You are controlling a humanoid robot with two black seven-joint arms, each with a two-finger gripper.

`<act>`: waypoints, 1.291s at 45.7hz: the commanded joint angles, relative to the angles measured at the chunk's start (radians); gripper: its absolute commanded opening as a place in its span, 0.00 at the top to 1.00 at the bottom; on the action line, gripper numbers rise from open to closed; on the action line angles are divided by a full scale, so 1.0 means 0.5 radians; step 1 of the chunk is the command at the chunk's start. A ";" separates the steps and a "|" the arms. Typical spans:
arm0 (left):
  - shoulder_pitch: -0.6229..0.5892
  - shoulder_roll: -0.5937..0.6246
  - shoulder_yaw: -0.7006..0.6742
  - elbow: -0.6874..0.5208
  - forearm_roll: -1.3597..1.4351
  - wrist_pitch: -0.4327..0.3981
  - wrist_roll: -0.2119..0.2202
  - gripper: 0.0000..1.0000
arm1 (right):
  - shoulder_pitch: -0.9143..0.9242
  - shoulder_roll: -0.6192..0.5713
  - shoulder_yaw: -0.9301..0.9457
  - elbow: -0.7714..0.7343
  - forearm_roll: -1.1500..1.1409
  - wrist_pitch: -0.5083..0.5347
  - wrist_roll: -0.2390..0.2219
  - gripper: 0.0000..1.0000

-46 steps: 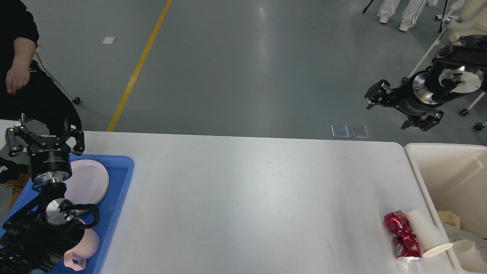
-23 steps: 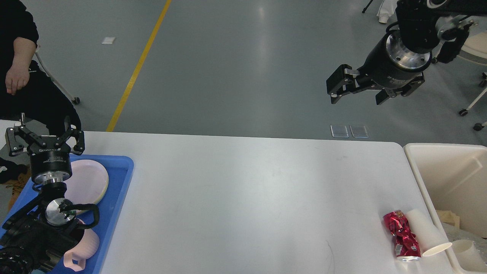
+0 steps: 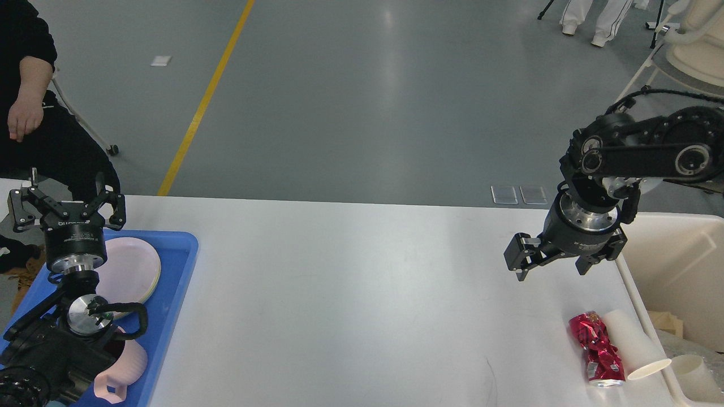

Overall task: Tidy desktop
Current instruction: 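Move the right gripper over the crushed red can, then lower the right gripper and grasp the red can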

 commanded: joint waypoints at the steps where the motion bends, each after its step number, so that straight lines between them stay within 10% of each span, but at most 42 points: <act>1: 0.000 0.000 0.000 0.000 0.001 0.000 0.000 0.04 | -0.197 0.008 -0.032 -0.016 -0.011 -0.017 0.000 0.00; 18: 0.000 0.000 0.000 0.000 0.000 0.000 0.000 0.04 | -0.636 0.005 -0.143 -0.049 -0.274 -0.513 0.000 0.02; 59: 0.000 0.000 0.000 0.000 0.001 0.000 0.000 0.04 | -1.096 0.024 -0.140 -0.359 -0.474 -0.756 0.003 0.09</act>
